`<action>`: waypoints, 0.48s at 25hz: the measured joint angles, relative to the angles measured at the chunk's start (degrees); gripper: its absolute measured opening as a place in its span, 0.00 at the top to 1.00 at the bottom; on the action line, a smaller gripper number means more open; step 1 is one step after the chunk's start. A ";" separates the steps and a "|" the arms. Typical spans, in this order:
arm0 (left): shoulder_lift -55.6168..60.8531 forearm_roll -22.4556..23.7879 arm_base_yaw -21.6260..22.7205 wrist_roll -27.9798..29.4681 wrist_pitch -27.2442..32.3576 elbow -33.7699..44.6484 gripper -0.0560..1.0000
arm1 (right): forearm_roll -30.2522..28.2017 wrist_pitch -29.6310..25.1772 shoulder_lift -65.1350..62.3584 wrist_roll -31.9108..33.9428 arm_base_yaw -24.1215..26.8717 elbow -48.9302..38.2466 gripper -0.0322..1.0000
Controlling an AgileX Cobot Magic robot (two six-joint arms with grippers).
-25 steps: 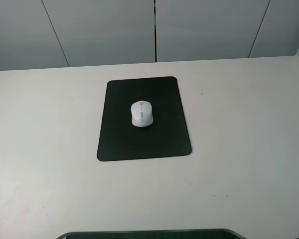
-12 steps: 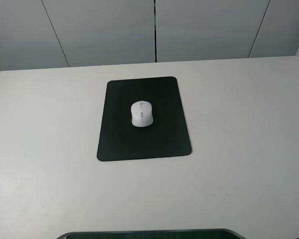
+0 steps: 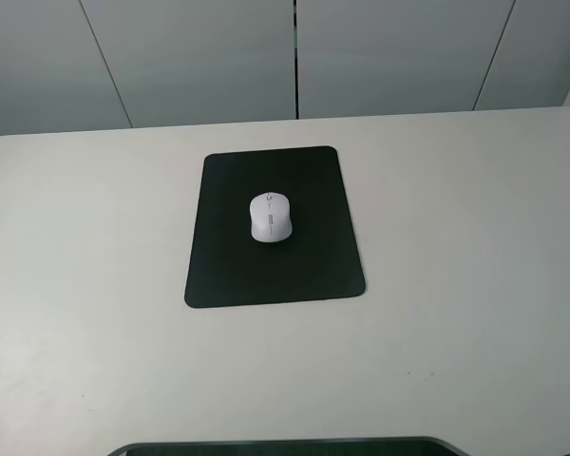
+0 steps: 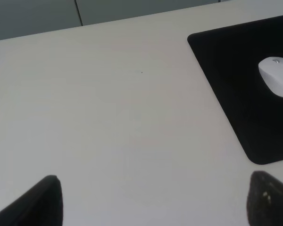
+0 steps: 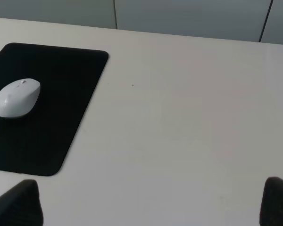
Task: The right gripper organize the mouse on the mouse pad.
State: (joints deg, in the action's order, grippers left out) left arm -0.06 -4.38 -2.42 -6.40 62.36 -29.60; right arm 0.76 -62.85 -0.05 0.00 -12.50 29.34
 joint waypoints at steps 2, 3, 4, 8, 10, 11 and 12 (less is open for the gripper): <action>0.00 0.00 0.00 0.00 0.00 0.00 0.24 | 0.00 0.00 0.00 0.00 0.00 0.00 0.29; 0.00 0.00 0.00 0.00 0.00 0.00 0.24 | 0.00 0.00 0.00 0.00 0.00 0.00 0.29; 0.00 0.00 0.00 0.00 0.00 0.00 0.24 | 0.00 0.00 0.00 0.00 0.00 0.00 0.29; 0.00 0.00 0.00 0.00 0.00 0.00 0.24 | 0.00 0.00 0.00 0.50 0.67 0.00 0.29; 0.00 0.00 0.00 0.00 0.00 0.00 0.24 | 0.00 0.00 0.00 0.63 2.28 0.00 0.29; 0.00 0.00 0.00 0.00 0.00 0.00 0.24 | 0.00 0.00 0.00 0.63 3.49 0.00 0.29; 0.00 0.00 0.00 0.00 0.00 0.00 0.24 | 0.00 0.00 0.00 0.63 4.73 0.00 0.29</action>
State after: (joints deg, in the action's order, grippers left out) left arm -0.06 -4.38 -2.42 -6.40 62.36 -29.60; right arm 0.76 -62.85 -0.05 0.63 -7.78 29.34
